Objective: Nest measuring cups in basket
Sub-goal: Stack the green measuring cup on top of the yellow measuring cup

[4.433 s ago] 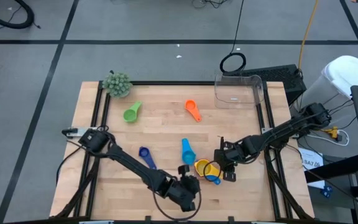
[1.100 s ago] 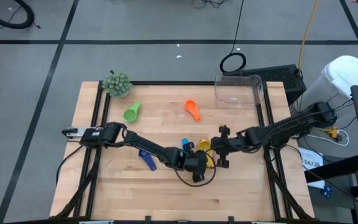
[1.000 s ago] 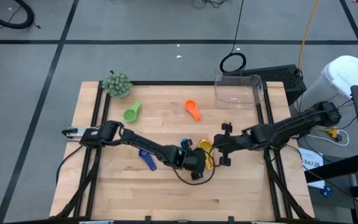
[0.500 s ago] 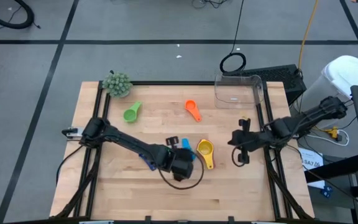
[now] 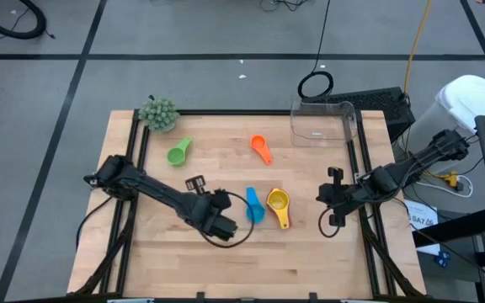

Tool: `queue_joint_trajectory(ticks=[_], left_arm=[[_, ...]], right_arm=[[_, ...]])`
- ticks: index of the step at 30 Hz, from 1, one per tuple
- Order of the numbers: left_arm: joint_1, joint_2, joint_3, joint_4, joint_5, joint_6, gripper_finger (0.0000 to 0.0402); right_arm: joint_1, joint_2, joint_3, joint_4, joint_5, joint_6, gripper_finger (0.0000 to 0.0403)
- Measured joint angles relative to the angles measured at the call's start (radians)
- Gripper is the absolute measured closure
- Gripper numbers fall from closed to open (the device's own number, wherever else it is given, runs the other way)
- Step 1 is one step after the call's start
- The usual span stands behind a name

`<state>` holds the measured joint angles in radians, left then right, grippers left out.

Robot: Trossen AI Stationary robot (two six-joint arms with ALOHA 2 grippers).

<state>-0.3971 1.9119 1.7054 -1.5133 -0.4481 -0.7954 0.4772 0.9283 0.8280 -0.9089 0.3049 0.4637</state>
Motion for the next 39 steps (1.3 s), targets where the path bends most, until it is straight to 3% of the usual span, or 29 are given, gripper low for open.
queue_joint_trajectory(ticks=[4,7,17,21,26,32,39], left_arm=[[0.003,-0.036,0.000,0.048,-0.049,0.000,0.0399],[0.027,-0.044,-0.002,-0.060,-0.072,-0.069,0.0399],[0.156,-0.191,-0.103,-0.028,-0.158,-0.095,0.0399],[0.171,-0.234,-0.135,-0.051,-0.187,-0.079,0.0400],[0.178,-0.287,-0.181,-0.006,-0.279,0.049,0.0396],[0.210,-0.363,-0.268,0.092,-0.337,0.216,0.0399],[0.314,-0.516,-0.419,0.169,-0.326,0.245,0.0393]], right_arm=[[0.004,0.000,0.000,-0.039,-0.021,0.014,0.0403],[0.016,0.000,0.000,-0.097,-0.024,0.068,0.0403],[0.048,-0.016,-0.004,-0.185,-0.011,0.100,0.0403],[0.046,-0.036,-0.043,-0.160,0.061,0.100,0.0403],[0.046,-0.058,-0.075,-0.064,0.266,0.083,0.0403],[0.004,-0.078,-0.076,0.157,0.501,-0.151,0.0403],[-0.124,-0.097,-0.076,0.390,0.534,-0.457,0.0403]])
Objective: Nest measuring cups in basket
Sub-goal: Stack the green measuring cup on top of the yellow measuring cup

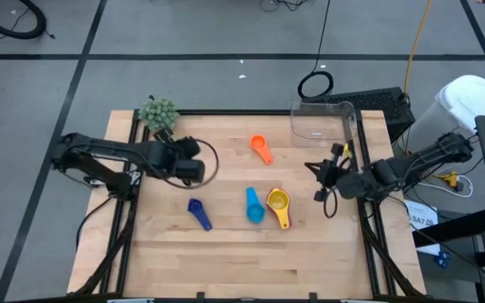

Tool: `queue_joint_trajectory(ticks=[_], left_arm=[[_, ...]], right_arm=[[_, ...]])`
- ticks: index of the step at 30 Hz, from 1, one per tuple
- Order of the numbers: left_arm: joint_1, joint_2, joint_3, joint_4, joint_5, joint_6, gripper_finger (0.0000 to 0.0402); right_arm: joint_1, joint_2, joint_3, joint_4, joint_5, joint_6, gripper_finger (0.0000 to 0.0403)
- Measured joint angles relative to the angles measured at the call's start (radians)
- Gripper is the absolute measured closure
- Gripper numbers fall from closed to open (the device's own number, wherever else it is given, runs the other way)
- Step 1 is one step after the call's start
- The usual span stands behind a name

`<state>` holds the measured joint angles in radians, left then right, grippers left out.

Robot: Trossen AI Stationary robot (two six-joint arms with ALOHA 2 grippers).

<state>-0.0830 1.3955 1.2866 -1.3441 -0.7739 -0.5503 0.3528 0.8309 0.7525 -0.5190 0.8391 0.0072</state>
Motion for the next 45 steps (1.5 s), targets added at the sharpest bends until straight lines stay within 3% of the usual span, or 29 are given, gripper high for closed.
queue_joint_trajectory(ticks=[10,16,27,35,37,41,45], left_arm=[[0.090,-0.129,0.000,0.164,0.144,0.158,0.0378],[0.174,-0.131,0.000,0.173,0.251,0.223,0.0376],[0.308,-0.131,-0.005,0.167,0.242,0.262,0.0376],[0.345,-0.132,-0.012,0.003,0.128,0.110,0.0376],[0.358,-0.137,-0.039,0.029,0.174,0.103,0.0376],[0.395,-0.155,-0.127,0.164,0.360,0.198,0.0376],[0.456,-0.155,-0.225,0.213,0.432,0.234,0.0376]], right_arm=[[-0.170,-0.059,0.000,0.229,0.001,-0.350,0.0403],[-0.265,-0.050,0.000,0.313,-0.004,-0.381,0.0403],[-0.445,-0.049,0.000,0.328,-0.008,-0.281,0.0403],[-0.533,-0.044,0.000,0.336,-0.151,-0.257,0.0403],[-0.544,-0.045,0.000,0.337,-0.163,-0.256,0.0403],[-0.550,-0.045,0.000,0.336,-0.164,-0.257,0.0403],[-0.550,-0.045,0.000,0.326,-0.220,-0.254,0.0403]])
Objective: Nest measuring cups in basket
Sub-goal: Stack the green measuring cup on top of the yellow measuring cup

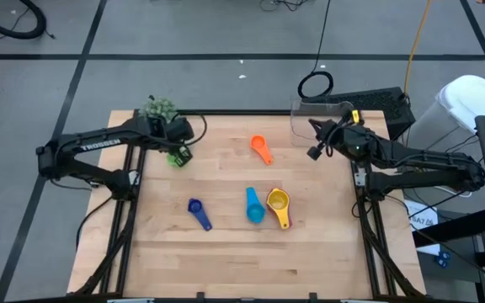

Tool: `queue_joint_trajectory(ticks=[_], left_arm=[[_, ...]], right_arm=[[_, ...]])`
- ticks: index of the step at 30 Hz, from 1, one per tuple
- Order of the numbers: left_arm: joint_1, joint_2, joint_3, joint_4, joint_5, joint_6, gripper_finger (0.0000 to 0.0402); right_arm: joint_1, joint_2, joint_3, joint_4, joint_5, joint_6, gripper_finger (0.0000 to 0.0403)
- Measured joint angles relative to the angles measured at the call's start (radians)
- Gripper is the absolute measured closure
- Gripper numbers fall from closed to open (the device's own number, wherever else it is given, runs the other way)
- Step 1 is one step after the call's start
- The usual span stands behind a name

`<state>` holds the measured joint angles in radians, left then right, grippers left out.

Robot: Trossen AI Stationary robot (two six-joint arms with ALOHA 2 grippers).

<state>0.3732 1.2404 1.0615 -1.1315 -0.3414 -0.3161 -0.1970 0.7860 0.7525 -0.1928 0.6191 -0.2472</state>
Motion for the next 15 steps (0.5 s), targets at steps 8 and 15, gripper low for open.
queue_joint_trajectory(ticks=[8,15], left_arm=[[0.033,-0.032,-0.087,0.008,-0.023,-0.070,0.0376],[0.043,-0.006,-0.127,0.005,0.116,-0.089,0.0331]], right_arm=[[0.002,-0.001,0.000,-0.057,-0.081,0.031,0.0403],[0.002,-0.001,0.000,-0.074,-0.101,0.034,0.0403]])
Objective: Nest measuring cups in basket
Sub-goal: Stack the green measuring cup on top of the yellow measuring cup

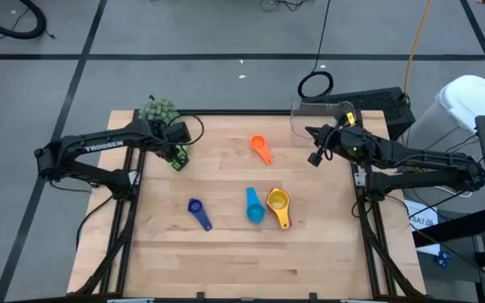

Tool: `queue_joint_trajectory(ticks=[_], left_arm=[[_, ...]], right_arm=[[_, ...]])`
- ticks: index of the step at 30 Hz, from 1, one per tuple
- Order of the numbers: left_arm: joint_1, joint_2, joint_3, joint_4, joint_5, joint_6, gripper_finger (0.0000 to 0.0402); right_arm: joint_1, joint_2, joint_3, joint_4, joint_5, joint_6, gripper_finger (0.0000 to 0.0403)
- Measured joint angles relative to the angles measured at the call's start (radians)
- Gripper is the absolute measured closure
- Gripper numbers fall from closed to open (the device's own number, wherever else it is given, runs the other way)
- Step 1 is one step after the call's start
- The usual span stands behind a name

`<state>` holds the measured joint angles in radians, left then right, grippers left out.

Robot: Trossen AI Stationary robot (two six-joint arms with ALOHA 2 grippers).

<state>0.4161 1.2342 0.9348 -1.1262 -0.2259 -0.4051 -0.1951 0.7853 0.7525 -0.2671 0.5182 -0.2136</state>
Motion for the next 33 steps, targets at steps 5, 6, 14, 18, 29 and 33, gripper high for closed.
queue_joint_trajectory(ticks=[5,6,14,18,29,33], left_arm=[[-0.002,0.056,-0.004,0.005,0.016,0.028,0.0232],[-0.007,0.067,-0.005,0.009,0.015,0.056,0.0213],[-0.040,0.129,-0.005,0.032,0.041,0.213,0.0123],[-0.031,0.151,-0.010,0.030,0.079,0.210,0.0122],[-0.030,0.156,-0.127,0.155,0.133,0.226,0.0172],[-0.030,0.156,-0.132,0.170,0.089,0.252,0.0178]], right_arm=[[0.000,0.000,0.000,-0.009,0.000,-0.009,0.0403],[0.000,0.000,0.000,-0.016,0.000,-0.009,0.0403],[0.000,0.000,0.000,-0.093,0.000,-0.015,0.0403],[0.000,0.000,0.000,-0.112,0.000,-0.011,0.0403],[0.000,0.000,0.000,-0.138,0.000,-0.037,0.0403],[0.000,0.000,0.000,-0.138,0.000,-0.034,0.0403]])
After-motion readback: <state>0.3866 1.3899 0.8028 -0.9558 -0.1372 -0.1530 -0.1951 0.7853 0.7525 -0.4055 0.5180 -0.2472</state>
